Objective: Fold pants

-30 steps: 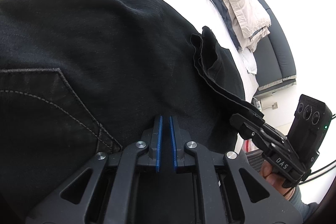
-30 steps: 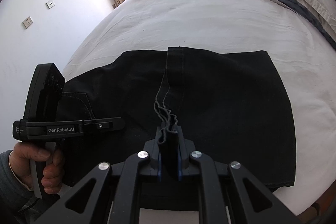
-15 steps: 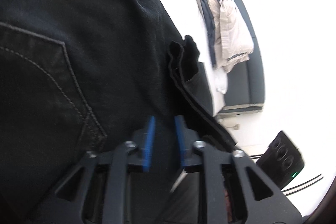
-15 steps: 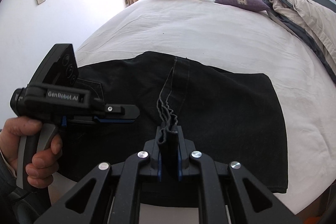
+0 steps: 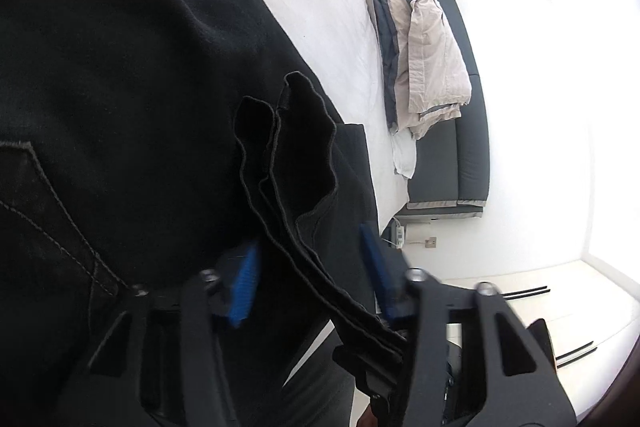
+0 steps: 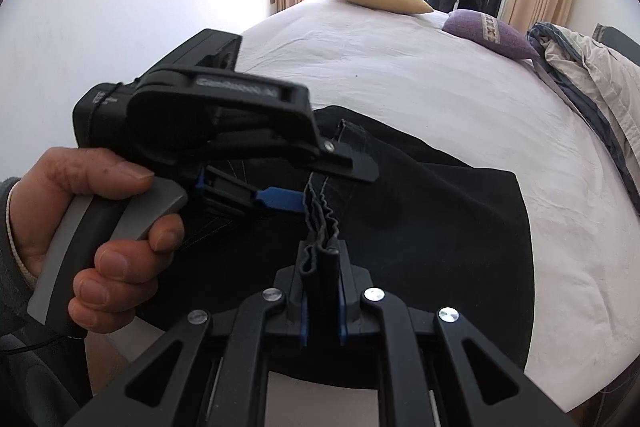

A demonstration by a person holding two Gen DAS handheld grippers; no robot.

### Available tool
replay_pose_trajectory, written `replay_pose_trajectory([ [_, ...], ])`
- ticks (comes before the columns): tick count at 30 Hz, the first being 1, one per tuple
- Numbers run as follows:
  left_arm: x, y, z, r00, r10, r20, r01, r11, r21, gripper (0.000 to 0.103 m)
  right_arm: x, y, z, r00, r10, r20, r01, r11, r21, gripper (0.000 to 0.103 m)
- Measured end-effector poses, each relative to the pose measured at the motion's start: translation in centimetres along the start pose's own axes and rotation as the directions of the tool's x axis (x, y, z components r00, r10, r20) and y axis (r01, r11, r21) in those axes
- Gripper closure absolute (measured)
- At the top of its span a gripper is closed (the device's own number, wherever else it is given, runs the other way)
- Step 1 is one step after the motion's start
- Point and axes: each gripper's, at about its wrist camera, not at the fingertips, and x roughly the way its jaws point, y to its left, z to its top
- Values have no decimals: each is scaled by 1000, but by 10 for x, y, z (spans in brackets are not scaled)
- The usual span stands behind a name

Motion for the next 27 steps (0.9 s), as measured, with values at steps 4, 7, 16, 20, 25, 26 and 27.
replay_pose_trajectory([
  [4, -10, 2, -3, 1000, 26, 12, -27, 999, 29, 97, -3, 15, -2, 1000, 3, 3, -3, 999, -41, 92],
  [7, -20, 2, -9, 998, 64, 19, -65, 996, 66, 97, -2, 23, -3, 1000, 19, -1, -19, 998, -58, 92],
  [16, -33, 1, -12, 976, 215, 24, -216, 963, 159, 97, 10, 54, -7, 999, 43, -27, -46, 992, -119, 91],
  [20, -31, 1, -11, 970, 244, 22, -244, 953, 181, 97, 14, 55, -6, 998, 40, -39, -44, 993, -108, 91],
  [25, -25, 0, -4, 965, 260, 20, -259, 949, 180, 97, 25, 54, 1, 998, 40, -55, -46, 993, -109, 91],
  [26, -25, 2, -3, 965, 263, 20, -262, 949, 177, 97, 27, 55, 1, 997, 42, -58, -48, 993, -110, 91],
  [27, -26, 3, -2, 964, 266, 19, -265, 949, 174, 97, 29, 57, 1, 997, 43, -58, -50, 992, -114, 90],
])
